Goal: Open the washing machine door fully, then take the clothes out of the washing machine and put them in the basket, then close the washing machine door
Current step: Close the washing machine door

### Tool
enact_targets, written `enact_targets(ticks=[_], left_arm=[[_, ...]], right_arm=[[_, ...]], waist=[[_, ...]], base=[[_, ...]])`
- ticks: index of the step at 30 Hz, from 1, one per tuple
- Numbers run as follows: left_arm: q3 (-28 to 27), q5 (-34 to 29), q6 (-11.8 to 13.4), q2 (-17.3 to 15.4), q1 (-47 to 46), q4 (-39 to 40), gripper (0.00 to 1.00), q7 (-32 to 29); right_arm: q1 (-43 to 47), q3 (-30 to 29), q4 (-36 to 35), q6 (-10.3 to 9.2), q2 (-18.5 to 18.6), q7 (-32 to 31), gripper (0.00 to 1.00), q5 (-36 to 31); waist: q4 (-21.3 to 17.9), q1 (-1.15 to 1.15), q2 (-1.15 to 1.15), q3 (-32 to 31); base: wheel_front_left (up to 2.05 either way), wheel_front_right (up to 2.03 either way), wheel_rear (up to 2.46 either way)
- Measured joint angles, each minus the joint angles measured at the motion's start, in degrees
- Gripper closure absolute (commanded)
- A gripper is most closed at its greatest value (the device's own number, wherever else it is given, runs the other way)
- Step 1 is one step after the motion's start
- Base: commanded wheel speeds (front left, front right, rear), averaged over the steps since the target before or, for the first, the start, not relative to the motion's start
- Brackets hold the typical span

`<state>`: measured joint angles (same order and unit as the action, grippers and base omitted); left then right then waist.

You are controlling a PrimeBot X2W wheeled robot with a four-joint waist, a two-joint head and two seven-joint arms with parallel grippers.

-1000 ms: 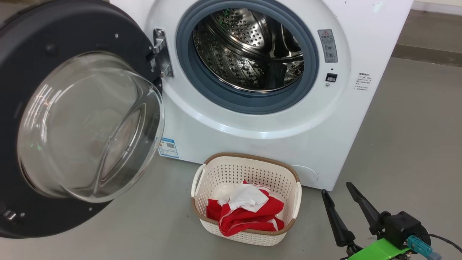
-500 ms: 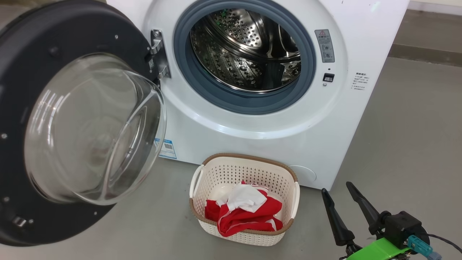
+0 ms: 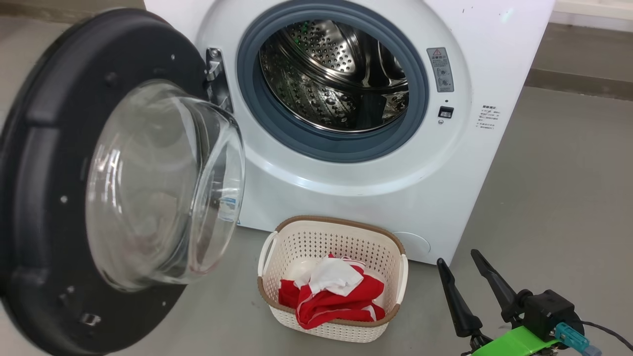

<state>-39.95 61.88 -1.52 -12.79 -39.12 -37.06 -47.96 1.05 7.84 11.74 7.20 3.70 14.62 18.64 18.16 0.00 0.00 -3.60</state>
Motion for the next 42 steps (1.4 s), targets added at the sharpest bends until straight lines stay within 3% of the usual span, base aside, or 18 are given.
enact_targets(ticks=[9, 20, 31, 42], left_arm=[[2.9, 1.2, 7.1, 9.3, 9.8, 22.7, 1.00, -7.5], [11.5, 8.0, 13.5, 10.6, 18.6, 36.4, 1.00, -7.6], [21.7, 15.8, 15.2, 10.7, 24.2, 39.9, 1.00, 0.1], [26.6, 19.1, 15.2, 10.6, 25.8, 41.6, 1.00, 3.9]], right_arm=[[0.0, 0.2, 0.1, 0.00, -0.3, 0.0, 0.00, 0.0], [0.0, 0.4, 0.1, 0.00, -0.4, 0.0, 0.00, 0.0], [0.0, 0.5, 0.1, 0.00, -0.1, 0.0, 0.00, 0.0], [0.0, 0.4, 0.1, 0.00, 0.2, 0.0, 0.00, 0.0]], waist=[[-0.6, 0.00, 0.00, -0.5], [-2.7, 0.00, 0.00, -0.2], [-5.7, 0.00, 0.00, 0.5], [-8.1, 0.00, 0.00, 0.9]], base=[[0.00, 0.00, 0.00], [0.00, 0.00, 0.00], [0.00, 0.00, 0.00], [0.00, 0.00, 0.00]])
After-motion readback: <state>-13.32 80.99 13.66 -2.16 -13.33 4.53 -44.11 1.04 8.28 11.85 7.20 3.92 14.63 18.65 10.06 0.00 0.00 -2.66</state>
